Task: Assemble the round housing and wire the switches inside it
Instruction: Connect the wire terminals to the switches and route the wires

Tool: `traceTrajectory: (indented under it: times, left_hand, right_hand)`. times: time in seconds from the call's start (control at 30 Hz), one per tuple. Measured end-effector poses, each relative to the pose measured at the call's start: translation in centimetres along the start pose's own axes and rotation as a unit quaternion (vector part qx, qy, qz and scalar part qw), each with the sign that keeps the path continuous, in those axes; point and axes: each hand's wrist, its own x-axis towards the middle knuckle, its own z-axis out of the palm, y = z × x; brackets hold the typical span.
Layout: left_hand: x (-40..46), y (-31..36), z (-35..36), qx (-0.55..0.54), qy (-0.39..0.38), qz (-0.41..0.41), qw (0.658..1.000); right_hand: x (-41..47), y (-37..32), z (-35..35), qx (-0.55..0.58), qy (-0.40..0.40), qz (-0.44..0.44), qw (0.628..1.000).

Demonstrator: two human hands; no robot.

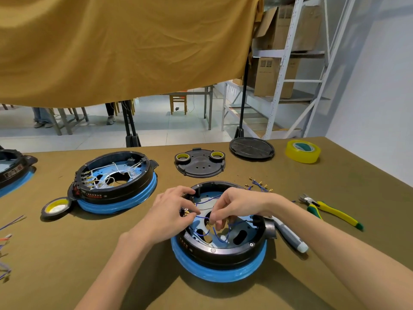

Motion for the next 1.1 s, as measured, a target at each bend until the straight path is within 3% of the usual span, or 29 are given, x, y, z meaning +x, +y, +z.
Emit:
traceTrajectory:
  times: [0.13, 0.3, 0.53, 0.83, 1.1]
  left_hand:
    - [1.0, 0.3, -0.8, 0.100, -0.039, 0.022, 0.994]
    - [1.7, 0.4, -1.3, 0.145, -0.048, 0.043, 0.987]
    - [1.5, 0.0, -1.1, 0.139, -0.035, 0.036, 0.989]
    - [1.4, -0.2, -0.8, 0.116, -0.029, 0.015, 0.993]
    - [1.3, -0.3, -0.7, 0.115, -0.021, 0.010, 0.993]
  right_hand:
    - [-0.2, -0.1, 0.1, 0.030, -0.006, 0.004, 1.000]
    - [-0.2, -0.3, 0.0, 0.056, 0.022, 0.001, 0.998]
    - [0.3, 0.7, 0.2, 0.020, 0.058, 0.000, 0.998]
    - [1.3, 0.7, 0.6, -0.125, 0.088, -0.021, 0.988]
    - [0.7, 0.5, 0.6, -0.034, 0.106, -0.005, 0.994]
